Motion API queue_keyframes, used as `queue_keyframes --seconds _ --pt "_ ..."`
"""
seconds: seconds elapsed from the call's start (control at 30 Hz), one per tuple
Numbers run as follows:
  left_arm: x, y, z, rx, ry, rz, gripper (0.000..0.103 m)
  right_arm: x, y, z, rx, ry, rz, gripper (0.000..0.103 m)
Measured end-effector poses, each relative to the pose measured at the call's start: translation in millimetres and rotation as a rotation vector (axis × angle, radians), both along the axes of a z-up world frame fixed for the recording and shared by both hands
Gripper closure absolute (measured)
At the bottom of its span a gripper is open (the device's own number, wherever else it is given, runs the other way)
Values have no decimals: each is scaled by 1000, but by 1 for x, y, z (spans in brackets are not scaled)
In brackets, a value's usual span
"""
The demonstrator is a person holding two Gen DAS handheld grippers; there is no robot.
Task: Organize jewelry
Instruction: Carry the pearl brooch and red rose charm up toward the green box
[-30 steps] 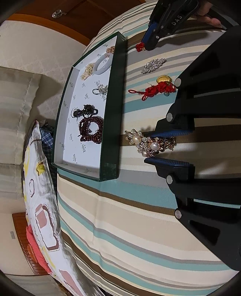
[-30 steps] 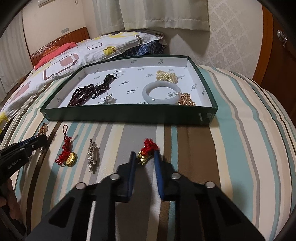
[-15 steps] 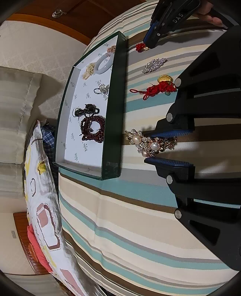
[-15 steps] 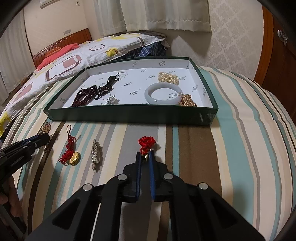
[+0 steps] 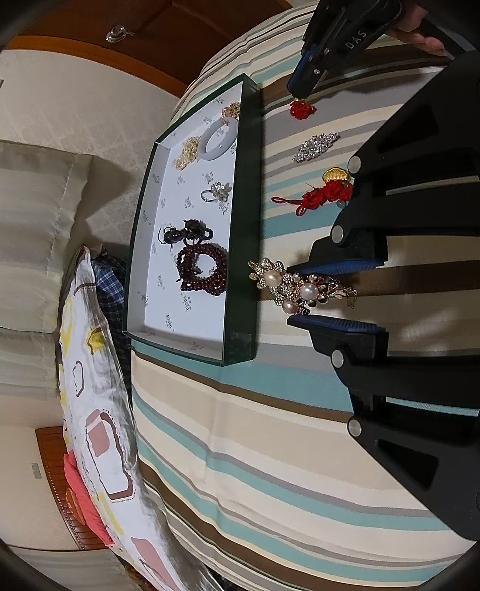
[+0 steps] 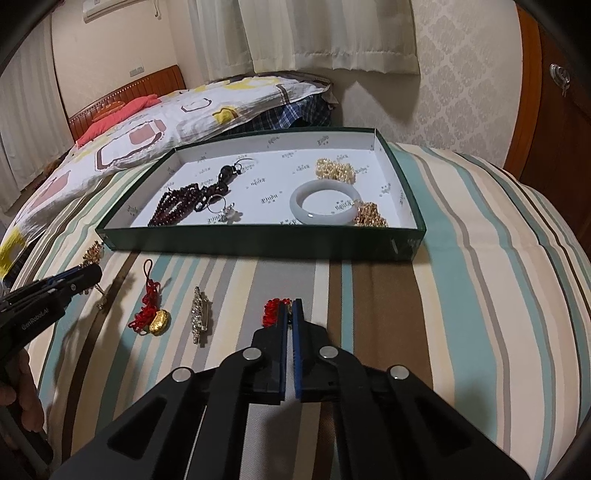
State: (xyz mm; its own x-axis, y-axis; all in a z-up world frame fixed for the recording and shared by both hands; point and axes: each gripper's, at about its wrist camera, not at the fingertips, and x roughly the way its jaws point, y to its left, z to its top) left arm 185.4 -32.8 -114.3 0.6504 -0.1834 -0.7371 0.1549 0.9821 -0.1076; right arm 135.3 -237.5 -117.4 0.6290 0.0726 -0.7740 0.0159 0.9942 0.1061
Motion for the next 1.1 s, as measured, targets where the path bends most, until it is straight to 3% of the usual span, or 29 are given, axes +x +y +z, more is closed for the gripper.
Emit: queue_keyframes --seconds 0.63,1.1 --pt "-1 -1 2 -3 -7 -2 82 -3 -3 10 10 -35 -10 100" --pt "-1 -7 19 -20 -46 -18 82 -3 -2 32 18 -92 -11 100"
